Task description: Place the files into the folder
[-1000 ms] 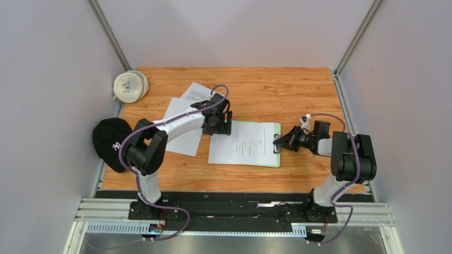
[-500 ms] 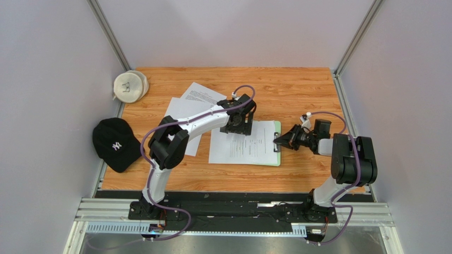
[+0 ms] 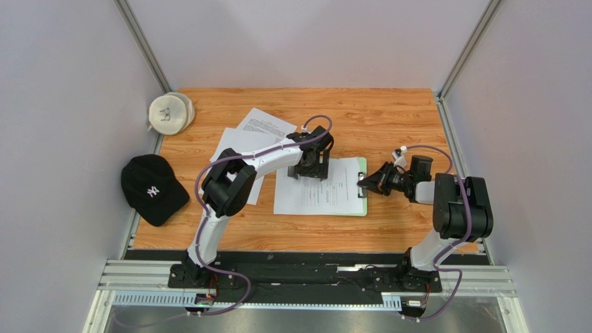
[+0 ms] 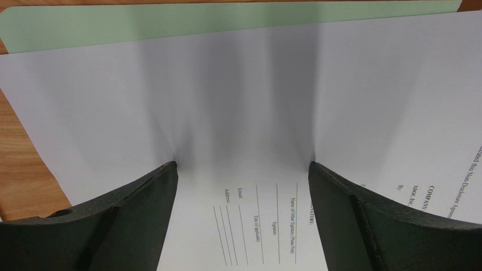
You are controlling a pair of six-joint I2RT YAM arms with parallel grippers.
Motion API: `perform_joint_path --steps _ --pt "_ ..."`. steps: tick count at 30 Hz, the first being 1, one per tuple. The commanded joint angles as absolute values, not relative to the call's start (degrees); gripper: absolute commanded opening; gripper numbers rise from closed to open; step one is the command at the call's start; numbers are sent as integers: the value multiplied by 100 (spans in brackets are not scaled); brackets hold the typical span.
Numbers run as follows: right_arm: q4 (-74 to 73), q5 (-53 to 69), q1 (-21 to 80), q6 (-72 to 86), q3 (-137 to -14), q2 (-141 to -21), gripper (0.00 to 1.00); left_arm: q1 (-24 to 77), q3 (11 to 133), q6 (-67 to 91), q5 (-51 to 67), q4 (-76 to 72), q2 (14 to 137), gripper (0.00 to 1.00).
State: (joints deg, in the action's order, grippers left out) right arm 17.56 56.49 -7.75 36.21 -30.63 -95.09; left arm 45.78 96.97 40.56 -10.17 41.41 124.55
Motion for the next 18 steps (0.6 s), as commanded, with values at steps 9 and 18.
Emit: perform_joint_path --steps 9,18 --pt "3261 6337 -563 4439 -2971 -9808 0 4623 9730 4527 -36 3613 12894 94" --pt "3137 6425 -404 4377 -3067 -9949 0 4658 9853 4368 175 3498 12955 93"
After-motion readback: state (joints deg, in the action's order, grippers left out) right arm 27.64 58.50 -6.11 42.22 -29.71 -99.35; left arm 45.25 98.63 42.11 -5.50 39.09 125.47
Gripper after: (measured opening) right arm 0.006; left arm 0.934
